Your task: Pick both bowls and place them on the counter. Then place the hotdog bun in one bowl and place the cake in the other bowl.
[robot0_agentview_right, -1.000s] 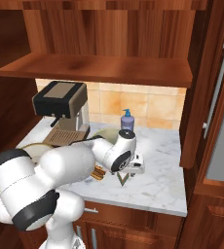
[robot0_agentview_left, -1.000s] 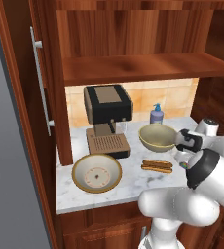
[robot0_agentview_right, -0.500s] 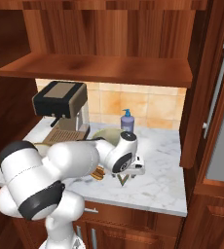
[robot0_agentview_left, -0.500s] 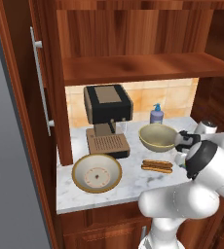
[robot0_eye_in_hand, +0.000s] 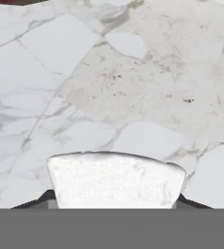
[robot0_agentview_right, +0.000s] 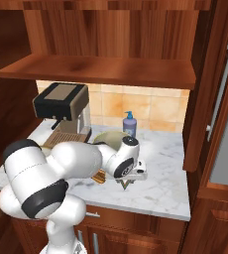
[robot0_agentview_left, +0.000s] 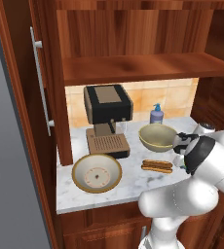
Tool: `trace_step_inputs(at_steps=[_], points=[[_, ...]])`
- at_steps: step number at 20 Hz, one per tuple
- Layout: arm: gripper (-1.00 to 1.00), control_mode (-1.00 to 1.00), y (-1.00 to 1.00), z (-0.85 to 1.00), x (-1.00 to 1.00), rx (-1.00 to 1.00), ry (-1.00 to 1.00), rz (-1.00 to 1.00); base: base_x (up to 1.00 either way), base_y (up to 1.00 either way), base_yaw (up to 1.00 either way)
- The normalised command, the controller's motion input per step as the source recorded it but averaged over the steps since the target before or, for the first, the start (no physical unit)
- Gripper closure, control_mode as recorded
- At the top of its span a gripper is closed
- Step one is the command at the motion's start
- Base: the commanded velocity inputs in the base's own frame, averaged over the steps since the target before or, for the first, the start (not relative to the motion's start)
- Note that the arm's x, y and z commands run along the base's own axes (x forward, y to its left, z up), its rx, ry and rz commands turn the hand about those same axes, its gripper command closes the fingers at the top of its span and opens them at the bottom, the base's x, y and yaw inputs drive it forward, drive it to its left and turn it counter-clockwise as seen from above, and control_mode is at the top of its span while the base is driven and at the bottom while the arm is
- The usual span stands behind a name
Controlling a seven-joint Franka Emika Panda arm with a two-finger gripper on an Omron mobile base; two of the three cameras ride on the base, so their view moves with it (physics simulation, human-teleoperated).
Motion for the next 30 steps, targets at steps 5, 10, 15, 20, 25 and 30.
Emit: trace_step_inputs(at_steps=[5,10,15,20,25,30], points=[[1.0,-1.0,0.0,0.04,-0.01,0.0,0.0,0.0,0.0,0.0,0.0],[1.0,-1.0,0.01,0.23,-0.06,0.0,-0.05,0.0,0.0,0.0,0.0],[1.0,-1.0,0.0,0.35,-0.06,0.0,-0.06,0.0,0.0,0.0,0.0],[1.0,-1.0,0.1,0.33,-0.06,0.0,-0.02,-0.04,0.0,0.0,0.0],[1.0,-1.0,0.08,0.36,0.0,0.0,-0.15,0.0,0.0,0.0,0.0],[1.0,-1.0,0.1,0.37,-0.04,0.0,-0.28,0.0,0.0,0.0,0.0]])
